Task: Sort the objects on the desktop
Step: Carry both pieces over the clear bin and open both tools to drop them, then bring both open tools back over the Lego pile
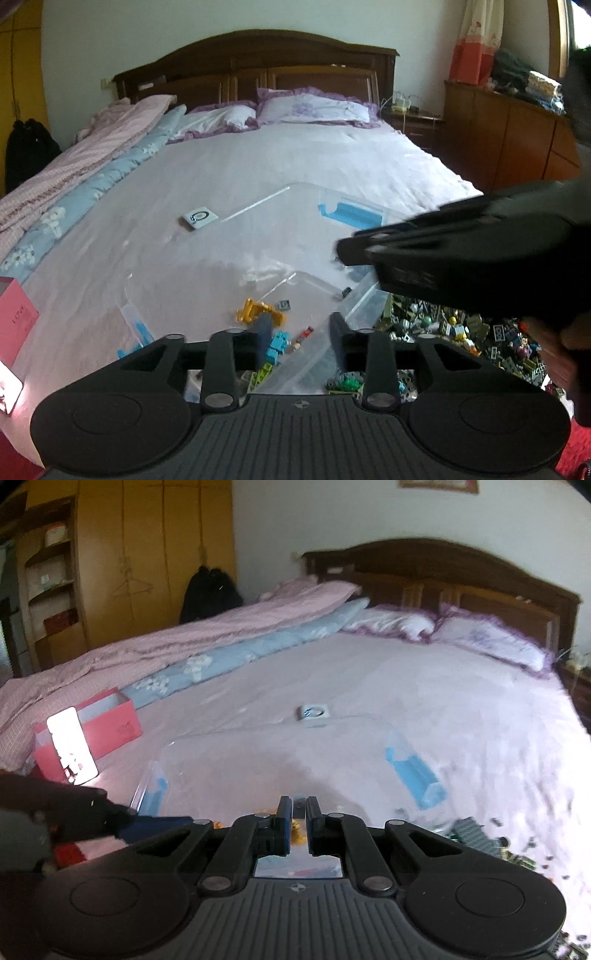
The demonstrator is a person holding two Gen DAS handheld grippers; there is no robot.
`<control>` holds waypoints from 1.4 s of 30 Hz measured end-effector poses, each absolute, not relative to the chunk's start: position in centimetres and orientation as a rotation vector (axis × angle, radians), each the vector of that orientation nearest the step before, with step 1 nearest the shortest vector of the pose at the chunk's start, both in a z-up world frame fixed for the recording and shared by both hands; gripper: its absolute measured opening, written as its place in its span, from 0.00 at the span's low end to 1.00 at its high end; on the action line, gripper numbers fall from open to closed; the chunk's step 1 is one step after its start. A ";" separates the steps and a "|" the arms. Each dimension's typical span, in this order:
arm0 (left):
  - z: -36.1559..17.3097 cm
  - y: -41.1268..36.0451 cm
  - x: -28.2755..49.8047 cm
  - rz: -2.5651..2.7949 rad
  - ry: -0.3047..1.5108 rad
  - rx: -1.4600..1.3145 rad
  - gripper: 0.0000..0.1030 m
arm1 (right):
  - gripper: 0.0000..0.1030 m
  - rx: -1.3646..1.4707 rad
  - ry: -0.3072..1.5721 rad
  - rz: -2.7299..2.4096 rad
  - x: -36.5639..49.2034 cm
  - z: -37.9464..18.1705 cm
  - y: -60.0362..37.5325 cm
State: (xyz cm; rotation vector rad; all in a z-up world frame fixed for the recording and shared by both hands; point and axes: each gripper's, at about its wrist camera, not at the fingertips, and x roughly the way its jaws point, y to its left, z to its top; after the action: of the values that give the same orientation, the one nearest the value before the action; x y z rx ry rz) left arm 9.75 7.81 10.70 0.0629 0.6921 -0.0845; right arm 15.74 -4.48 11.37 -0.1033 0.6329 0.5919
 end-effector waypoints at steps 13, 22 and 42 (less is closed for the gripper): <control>9.4 6.9 7.0 -0.072 0.689 0.075 0.66 | 0.24 -0.055 0.680 0.486 10.5 7.4 -10.8; 9.3 4.3 3.1 -0.127 0.671 0.153 0.74 | 0.24 -0.071 0.905 0.495 5.3 -0.8 -12.2; 1.8 2.6 2.4 -0.227 0.850 0.196 0.67 | 0.15 -0.150 0.884 0.474 1.8 -1.6 -12.5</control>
State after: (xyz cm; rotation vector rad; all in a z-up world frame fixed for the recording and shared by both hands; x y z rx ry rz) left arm 2.45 2.57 1.76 0.1955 0.8500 -0.2265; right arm 1.83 -12.49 -1.63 -0.1502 0.8836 0.4737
